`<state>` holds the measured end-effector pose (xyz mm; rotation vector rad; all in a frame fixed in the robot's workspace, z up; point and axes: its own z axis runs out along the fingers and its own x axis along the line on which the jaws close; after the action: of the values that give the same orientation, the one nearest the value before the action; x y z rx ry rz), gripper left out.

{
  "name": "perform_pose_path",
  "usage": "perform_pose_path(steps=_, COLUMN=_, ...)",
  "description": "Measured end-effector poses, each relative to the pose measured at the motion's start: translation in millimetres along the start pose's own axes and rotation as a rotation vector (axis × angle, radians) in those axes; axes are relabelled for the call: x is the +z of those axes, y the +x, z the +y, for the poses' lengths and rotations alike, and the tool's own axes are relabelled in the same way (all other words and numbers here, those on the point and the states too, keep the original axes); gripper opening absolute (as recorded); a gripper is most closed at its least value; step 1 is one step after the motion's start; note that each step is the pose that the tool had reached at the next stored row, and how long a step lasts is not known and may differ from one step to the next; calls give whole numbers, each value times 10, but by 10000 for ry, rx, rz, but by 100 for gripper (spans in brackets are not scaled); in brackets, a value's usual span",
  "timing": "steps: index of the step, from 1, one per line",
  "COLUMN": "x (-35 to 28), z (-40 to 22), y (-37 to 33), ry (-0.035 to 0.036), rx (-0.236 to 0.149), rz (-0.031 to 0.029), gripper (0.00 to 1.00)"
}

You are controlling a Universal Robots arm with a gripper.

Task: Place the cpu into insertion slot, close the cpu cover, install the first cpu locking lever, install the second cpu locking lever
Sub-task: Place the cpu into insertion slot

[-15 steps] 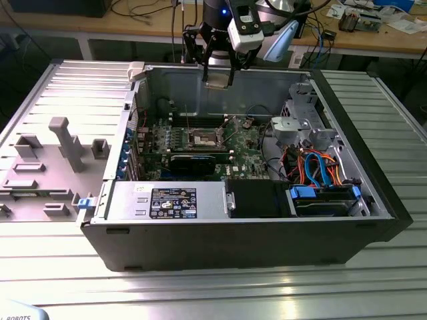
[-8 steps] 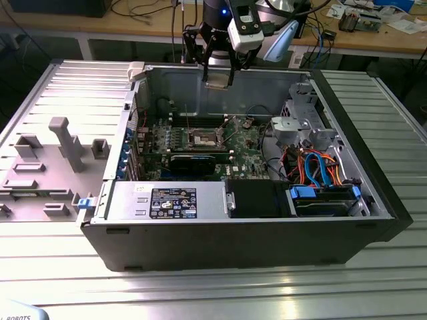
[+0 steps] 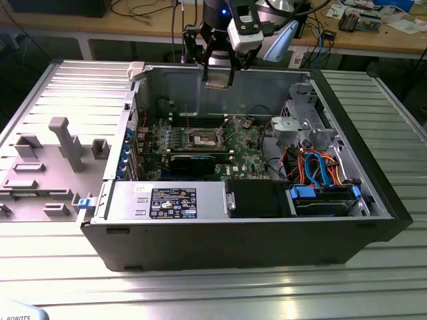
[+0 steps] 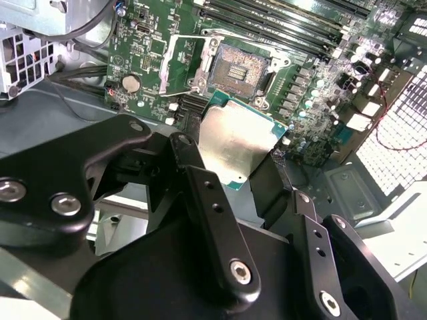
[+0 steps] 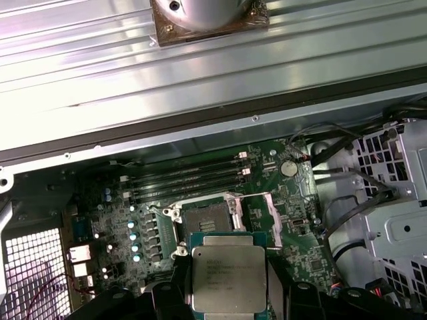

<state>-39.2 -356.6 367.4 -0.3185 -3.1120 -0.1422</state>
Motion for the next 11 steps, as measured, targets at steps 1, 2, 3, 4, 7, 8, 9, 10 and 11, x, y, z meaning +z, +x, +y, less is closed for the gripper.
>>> perform_pose_path(steps=1, x=0, z=0, y=0, ry=-1, rx=51, rz=-5, gripper=54)
perform_pose_path(steps=2, x=0, z=0, y=0, ry=-2, rx=109, rz=-10, gripper=54)
perform_pose_path(steps=3, x=0, z=0, y=0, ry=-4, rx=221, rz=-20, gripper=54)
perform_pose_path(steps=4, x=0, z=0, y=0, ry=-5, rx=302, rz=-26, gripper=54)
perform_pose_path(steps=7, x=0, z=0, y=0, ry=-5, rx=309, rz=-27, gripper=54)
perform_pose_path(steps=8, x=0, z=0, y=0, ry=-5, rx=310, rz=-28, gripper=54)
perform_pose_path(steps=9, x=0, z=0, y=0, ry=-5, rx=311, rz=-28, gripper=54)
perform_pose_path(steps=10, x=0, z=0, y=0, ry=-5, rx=311, rz=-28, gripper=54)
perform_pose_path(steps=11, x=0, z=0, y=0, ry=-5, rx=312, rz=-28, gripper=54)
